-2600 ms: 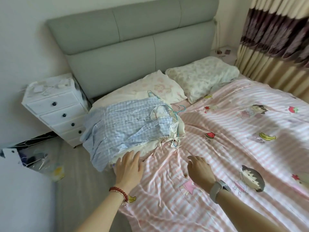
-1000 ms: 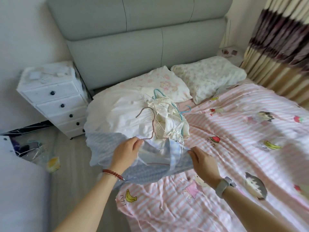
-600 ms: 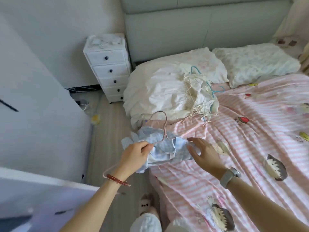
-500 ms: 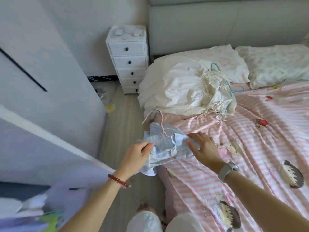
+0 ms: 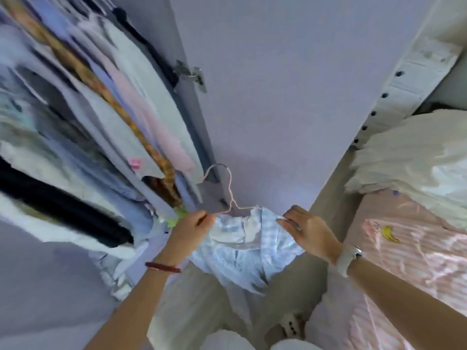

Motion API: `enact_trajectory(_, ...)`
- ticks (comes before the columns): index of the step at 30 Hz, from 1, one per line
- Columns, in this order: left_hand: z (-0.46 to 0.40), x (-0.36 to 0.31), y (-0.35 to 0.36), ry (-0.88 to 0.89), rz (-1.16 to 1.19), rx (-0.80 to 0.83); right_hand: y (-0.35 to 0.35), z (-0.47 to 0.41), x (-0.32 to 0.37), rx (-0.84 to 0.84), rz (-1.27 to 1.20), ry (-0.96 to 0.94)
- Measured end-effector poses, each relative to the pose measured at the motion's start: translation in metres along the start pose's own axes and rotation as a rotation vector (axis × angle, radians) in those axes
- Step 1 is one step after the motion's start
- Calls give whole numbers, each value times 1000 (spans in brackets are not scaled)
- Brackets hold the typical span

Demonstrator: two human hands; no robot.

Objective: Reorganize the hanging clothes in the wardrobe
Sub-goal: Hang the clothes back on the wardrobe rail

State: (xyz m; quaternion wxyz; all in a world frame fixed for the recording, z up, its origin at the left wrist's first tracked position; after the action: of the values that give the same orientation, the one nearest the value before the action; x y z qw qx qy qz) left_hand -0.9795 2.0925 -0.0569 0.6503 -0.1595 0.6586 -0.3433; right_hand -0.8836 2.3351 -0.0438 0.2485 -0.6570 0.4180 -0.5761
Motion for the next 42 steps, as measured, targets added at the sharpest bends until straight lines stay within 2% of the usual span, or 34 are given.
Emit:
enact_trajectory(5,39,76,-129,-143,-3,-365,73,-33,124,162,-109,-233)
enact_trajectory(8,75,107,-199,-165,1,-646,109,-46,204,310,-159,-384)
enact_trajectory(13,115,141,-287,-197,-108,-1000,142,-60,325,423,-338,-596)
enact_trajectory(18,130,154,-361,-286,1,-1292,169,-78,427,428,-496,-584)
enact_trajectory(21,133,143,-397,-199,-43,-1421,175,-98,477,368,-620,-563)
enact_trajectory(26,127,106,-454,-38,-255,-1578,184,-146,546,275,-738,-497)
enact_trajectory(31,103,54,-500,131,-621,-1633,187,-203,597,67,-739,-400)
enact_trajectory(35,75,36,-523,64,-800,-1575,198,-238,618,-29,-708,-290)
enact_trajectory(37,67,38,-525,13,-833,-1560,214,-250,617,11,-653,-236)
enact_trajectory(40,63,44,-526,3,-845,-1567,239,-259,610,164,-559,-191)
enact_trajectory(42,65,45,-527,7,-853,-1564,247,-264,603,191,-526,-157)
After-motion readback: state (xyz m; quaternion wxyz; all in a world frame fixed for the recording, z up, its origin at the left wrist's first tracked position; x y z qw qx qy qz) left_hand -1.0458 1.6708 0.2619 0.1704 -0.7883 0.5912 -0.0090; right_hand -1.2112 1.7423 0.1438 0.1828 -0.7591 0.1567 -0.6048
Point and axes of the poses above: each hand's wrist, its own z-axis away from the middle knuckle, its own y-axis out of the palm, x = y × z, the point moved 4 cm from there along -z, towards the middle knuckle, and after that the axes turned 9 degrees about -x, right-handed, at the moved point
